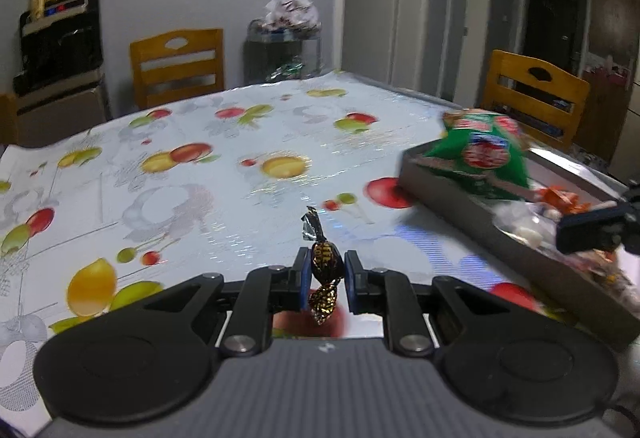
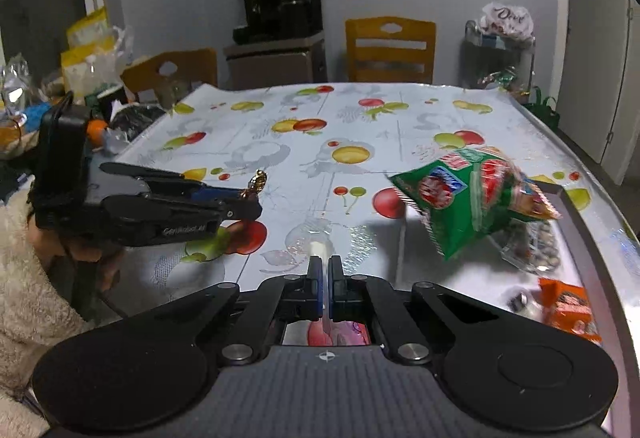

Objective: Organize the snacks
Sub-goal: 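Carry the gold-wrapped candy and clear lollipop packet over the gray tray with both tools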

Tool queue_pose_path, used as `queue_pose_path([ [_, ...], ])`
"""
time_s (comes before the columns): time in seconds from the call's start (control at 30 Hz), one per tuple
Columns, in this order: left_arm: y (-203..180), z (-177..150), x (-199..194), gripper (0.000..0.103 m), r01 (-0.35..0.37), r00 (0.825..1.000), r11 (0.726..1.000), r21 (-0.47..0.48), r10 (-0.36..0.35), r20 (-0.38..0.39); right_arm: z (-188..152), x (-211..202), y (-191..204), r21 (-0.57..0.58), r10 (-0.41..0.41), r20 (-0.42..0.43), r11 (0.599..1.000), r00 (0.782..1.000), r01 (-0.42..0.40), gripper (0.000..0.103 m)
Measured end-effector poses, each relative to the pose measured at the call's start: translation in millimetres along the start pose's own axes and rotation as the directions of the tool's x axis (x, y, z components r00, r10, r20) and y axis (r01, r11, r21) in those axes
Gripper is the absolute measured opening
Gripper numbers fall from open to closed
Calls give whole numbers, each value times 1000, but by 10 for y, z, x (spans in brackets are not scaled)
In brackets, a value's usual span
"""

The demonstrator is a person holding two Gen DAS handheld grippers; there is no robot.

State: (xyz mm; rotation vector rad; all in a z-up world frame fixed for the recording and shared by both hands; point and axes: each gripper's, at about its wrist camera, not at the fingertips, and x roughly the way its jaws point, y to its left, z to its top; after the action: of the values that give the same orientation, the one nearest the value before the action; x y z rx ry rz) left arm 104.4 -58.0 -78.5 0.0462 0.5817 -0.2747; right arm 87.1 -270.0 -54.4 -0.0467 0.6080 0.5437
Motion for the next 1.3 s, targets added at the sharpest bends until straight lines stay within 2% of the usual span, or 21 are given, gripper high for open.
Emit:
queue_pose_path([
  [0.13,-243,58,-80,14,67,998,998,7,-67,6,-22,-146,-183,25,-6,28,1000,1000,5,5],
  [0.27,-564,195,-126,14,121,992,991,59,-122,20,-37,-259,-402,56,-28,65,998,998,25,5],
  [0.47,-1137,381,-49,14,218,975,961,168,-222,2,-94,-379,-734,113,-82,107,991,991,70,5],
  [0.67,-1554,504,167,14,270,963,937,222,-268,-40,-152,-482,-1026,156,-112,137,984,984,90,5],
  [0.8,-1733,563,366,14,287,958,931,226,-275,-83,-196,-430,-1195,190,-126,131,977,983,99,5],
  [0.9,-1845,589,531,14,268,963,934,236,-249,-106,-235,-367,-1263,202,-134,124,974,983,107,5],
  [1.3,-1916,606,771,14,219,972,937,270,-186,-144,-268,-232,-1389,223,-122,124,971,985,92,5],
])
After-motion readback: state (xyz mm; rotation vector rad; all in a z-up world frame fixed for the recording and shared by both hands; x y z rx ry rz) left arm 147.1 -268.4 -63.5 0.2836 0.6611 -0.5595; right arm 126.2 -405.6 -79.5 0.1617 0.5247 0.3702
